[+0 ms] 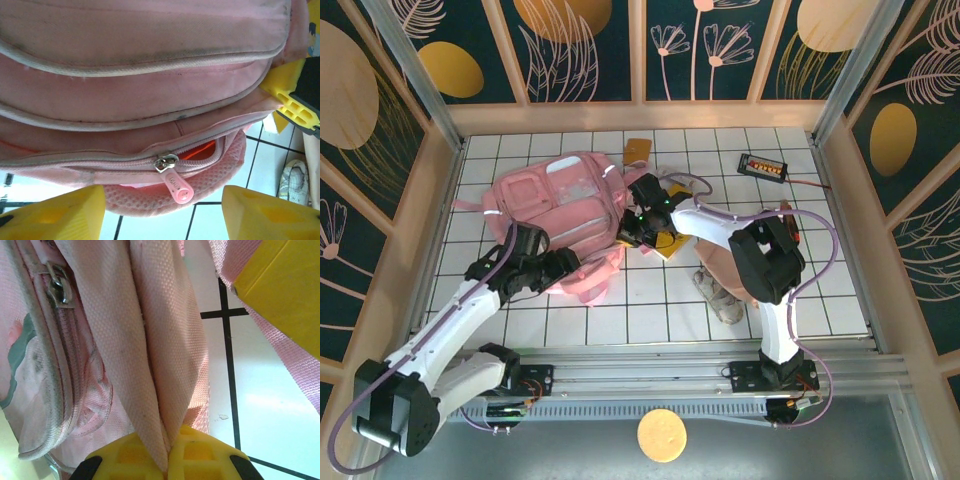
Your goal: Pack the student bag
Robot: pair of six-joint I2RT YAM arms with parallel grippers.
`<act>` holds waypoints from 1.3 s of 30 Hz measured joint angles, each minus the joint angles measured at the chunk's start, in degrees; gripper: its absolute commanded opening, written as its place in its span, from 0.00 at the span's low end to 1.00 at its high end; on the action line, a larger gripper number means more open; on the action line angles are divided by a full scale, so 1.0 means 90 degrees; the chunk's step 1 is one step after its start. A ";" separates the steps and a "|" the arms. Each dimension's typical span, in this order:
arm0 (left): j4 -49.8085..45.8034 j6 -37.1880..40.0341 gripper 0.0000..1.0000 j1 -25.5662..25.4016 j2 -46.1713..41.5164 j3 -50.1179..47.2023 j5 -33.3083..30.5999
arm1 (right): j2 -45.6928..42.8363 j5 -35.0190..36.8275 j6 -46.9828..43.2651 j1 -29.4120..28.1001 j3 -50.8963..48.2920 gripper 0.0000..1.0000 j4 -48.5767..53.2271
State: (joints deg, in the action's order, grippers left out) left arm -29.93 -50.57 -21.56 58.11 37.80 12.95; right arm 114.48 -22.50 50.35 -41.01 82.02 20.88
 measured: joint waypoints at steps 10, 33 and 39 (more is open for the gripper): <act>0.0629 -0.0257 0.52 -0.0049 0.0520 -0.0189 0.0345 | -0.0194 0.0075 0.0000 -0.0109 0.0000 0.00 0.0000; 0.1044 -0.0529 0.00 -0.0153 0.0911 -0.0287 0.0335 | -0.0359 0.0270 -0.0005 -0.0100 -0.0005 0.00 0.0015; 0.0430 -0.0151 0.00 -0.0175 0.0631 0.0112 0.0085 | -0.0495 0.0138 -0.0085 0.0240 -0.0015 0.00 0.0083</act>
State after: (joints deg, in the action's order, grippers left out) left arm -26.06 -51.92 -23.14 63.79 38.81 13.72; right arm 110.02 -21.26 49.58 -38.85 81.89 21.63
